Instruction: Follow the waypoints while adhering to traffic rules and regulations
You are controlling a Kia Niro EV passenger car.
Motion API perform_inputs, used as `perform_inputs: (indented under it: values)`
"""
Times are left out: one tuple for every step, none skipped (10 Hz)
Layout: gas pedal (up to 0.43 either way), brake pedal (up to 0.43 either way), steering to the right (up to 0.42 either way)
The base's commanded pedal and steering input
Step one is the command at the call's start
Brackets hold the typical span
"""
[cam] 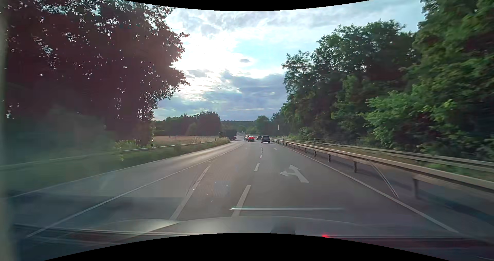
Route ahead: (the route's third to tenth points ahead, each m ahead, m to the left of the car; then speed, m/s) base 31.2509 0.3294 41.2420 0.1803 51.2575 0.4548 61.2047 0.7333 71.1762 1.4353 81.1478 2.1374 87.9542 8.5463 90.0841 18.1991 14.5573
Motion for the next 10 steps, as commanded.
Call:
perform_inputs:
  values:
    - [0.0,0.03,-0.028]
    - [0.0,0.049,-0.026]
    - [0.0,0.061,-0.021]
    - [0.0,0.067,-0.017]
    - [0.0,0.079,-0.016]
    - [0.0,0.085,-0.013]
    - [0.0,0.098,-0.01]
    - [0.0,0.11,-0.008]
    - [0.0,0.122,-0.005]
    - [0.0,0.134,-0.004]
